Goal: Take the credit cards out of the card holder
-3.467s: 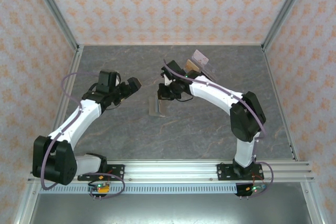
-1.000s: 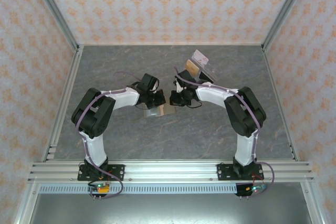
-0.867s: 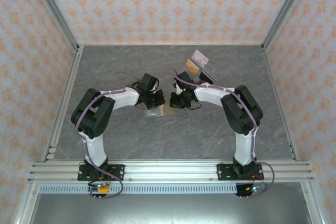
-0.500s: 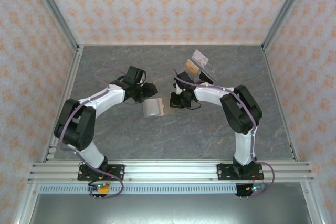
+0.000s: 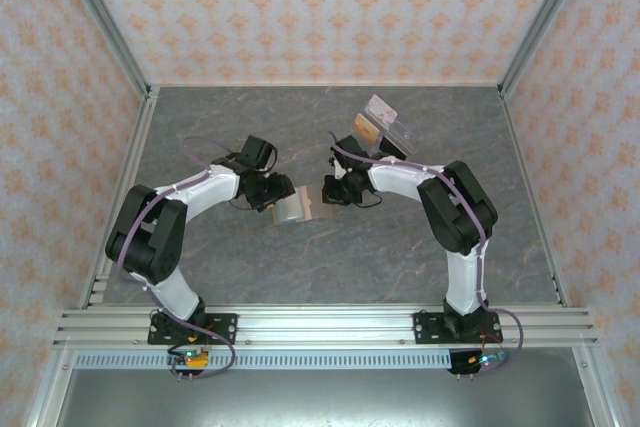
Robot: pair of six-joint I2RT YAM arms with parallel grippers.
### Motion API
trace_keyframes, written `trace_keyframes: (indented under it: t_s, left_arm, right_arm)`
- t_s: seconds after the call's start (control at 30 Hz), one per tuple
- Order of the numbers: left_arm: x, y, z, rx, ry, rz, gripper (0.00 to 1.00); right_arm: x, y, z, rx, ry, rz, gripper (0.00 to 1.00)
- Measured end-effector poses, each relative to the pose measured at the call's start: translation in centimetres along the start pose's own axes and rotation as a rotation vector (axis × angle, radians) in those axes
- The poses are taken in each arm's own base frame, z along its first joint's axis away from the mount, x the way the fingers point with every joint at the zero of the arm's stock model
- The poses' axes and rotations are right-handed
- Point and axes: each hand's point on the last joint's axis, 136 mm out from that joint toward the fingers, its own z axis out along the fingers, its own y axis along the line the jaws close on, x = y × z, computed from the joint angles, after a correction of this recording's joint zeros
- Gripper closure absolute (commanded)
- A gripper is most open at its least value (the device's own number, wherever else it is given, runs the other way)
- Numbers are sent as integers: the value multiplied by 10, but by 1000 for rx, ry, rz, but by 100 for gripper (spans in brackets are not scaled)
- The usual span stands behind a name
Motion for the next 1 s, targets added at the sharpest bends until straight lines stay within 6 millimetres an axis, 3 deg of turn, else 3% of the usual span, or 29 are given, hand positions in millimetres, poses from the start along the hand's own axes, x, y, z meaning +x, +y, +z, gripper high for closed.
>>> trace_keyframes:
  t_s: [0.27, 0.4, 1.0]
  left_arm:
    - [5, 4, 8, -9, 32, -8, 50]
    - [7, 6, 12, -15, 45, -11, 61]
    - [9, 0, 9, 13, 61, 10, 70]
  right_arm:
    - [0, 0, 0, 2, 4, 1, 88]
    - [0, 0, 0, 4, 7, 2, 88]
    - [0, 0, 0, 7, 12, 4, 88]
